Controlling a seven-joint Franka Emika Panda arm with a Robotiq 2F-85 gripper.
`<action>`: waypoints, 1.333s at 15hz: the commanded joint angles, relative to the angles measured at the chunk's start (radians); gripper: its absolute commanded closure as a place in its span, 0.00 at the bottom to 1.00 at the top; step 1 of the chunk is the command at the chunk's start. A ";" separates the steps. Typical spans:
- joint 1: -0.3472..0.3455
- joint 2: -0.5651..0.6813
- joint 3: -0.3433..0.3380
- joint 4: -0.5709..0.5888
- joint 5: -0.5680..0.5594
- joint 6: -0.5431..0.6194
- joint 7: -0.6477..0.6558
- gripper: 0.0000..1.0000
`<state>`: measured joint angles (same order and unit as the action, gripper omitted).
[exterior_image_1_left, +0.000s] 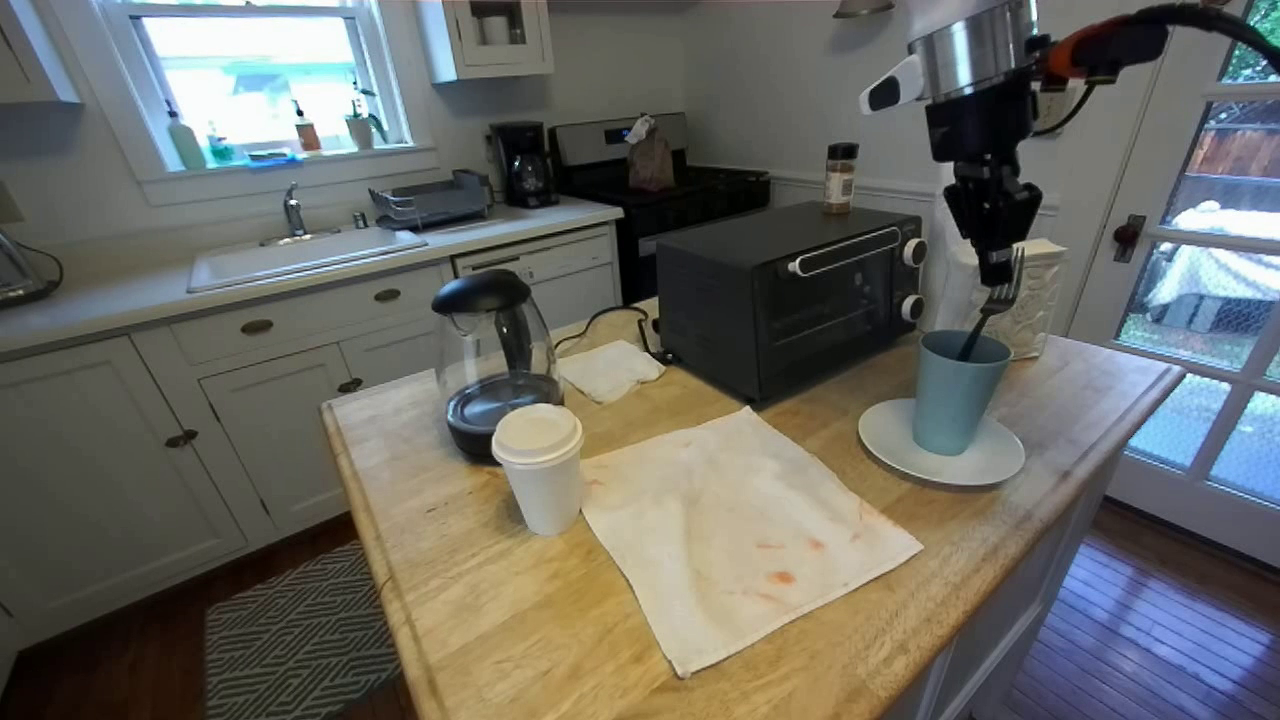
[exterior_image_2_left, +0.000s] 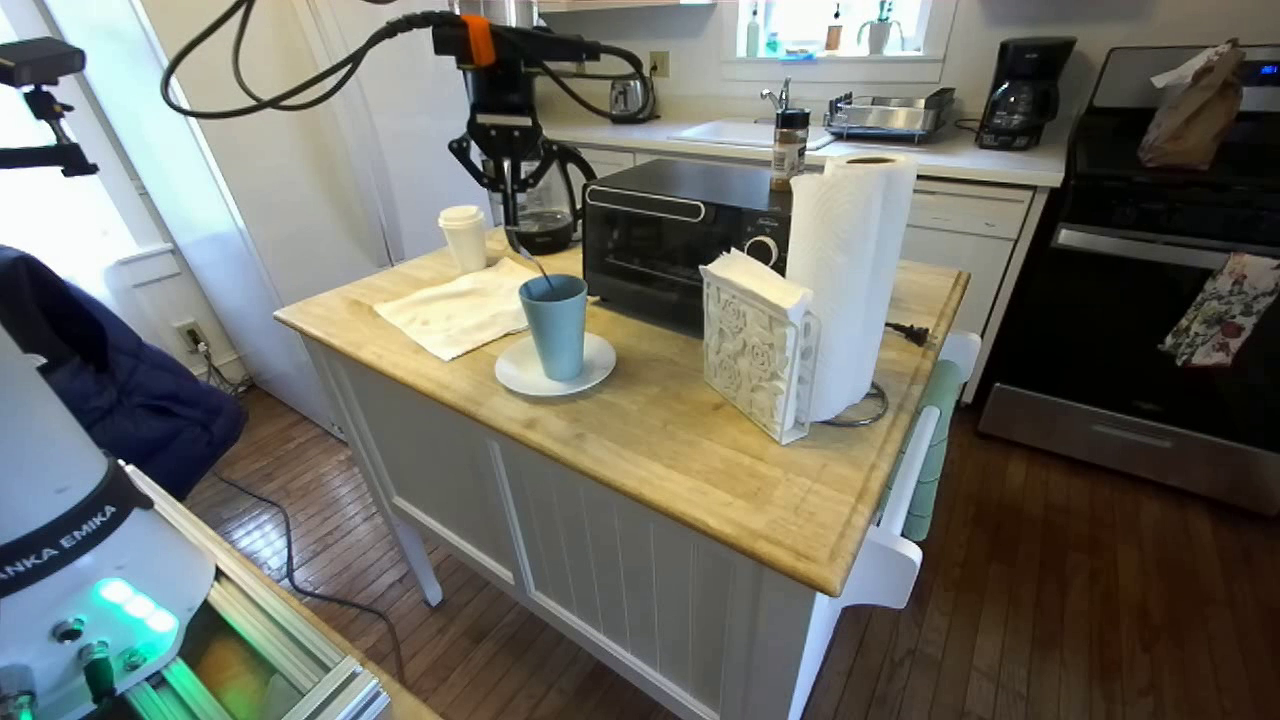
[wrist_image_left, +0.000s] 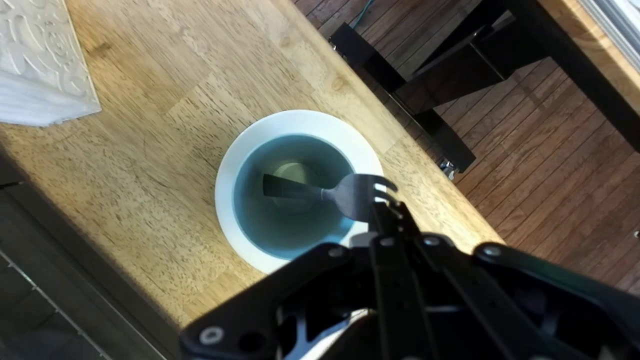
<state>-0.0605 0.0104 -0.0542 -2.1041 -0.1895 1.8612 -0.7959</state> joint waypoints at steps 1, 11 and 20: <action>0.009 -0.029 0.008 0.029 0.003 -0.060 0.007 0.99; 0.038 -0.080 0.019 0.073 0.033 -0.143 0.043 0.99; 0.066 -0.113 0.037 0.117 0.049 -0.260 0.119 0.99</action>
<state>-0.0041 -0.0938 -0.0216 -2.0227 -0.1647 1.6718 -0.7003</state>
